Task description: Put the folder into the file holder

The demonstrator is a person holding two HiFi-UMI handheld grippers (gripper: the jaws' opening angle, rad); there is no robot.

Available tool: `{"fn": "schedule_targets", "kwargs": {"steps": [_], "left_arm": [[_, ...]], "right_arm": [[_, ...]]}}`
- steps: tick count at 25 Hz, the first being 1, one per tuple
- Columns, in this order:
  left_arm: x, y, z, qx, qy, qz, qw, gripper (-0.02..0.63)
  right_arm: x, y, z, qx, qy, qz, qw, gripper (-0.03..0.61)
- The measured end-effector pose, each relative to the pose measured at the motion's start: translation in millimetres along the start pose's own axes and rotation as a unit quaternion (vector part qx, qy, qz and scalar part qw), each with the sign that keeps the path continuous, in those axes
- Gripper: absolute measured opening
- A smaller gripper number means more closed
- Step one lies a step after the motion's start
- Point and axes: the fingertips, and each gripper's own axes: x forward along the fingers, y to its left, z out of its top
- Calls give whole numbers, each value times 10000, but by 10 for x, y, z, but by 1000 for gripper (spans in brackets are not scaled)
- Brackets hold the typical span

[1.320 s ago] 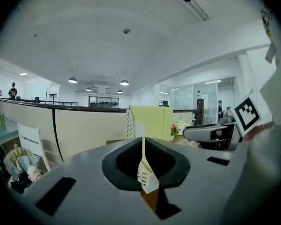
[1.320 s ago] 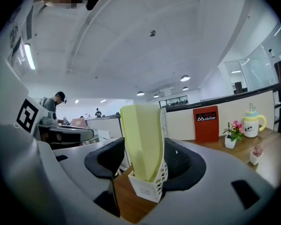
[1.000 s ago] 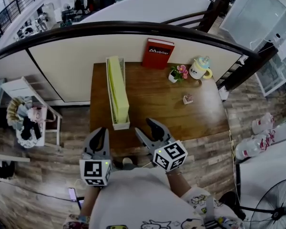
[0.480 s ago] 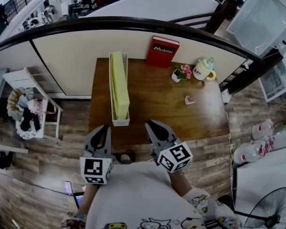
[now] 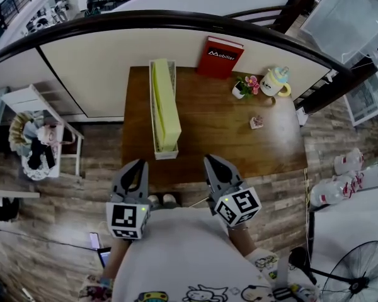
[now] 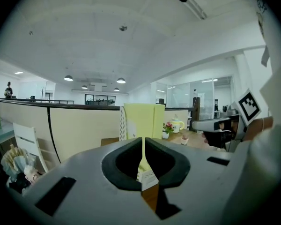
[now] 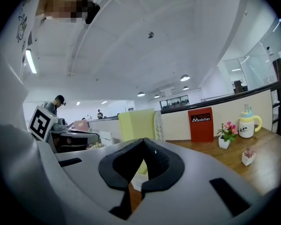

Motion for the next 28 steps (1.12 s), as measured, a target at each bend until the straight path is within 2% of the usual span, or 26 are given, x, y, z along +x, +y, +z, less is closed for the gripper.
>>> {"fn": "schedule_targets", "kwargs": {"steps": [10,28], "left_arm": [[28,44,-62,-83,91,-34,9999,18],[60,85,-109,-145,159,-121,9997,18]], "right_arm": [[80,100,-65,57,150,215,9996,0],[112,79,-101,128,212,90,9997,0]]}}
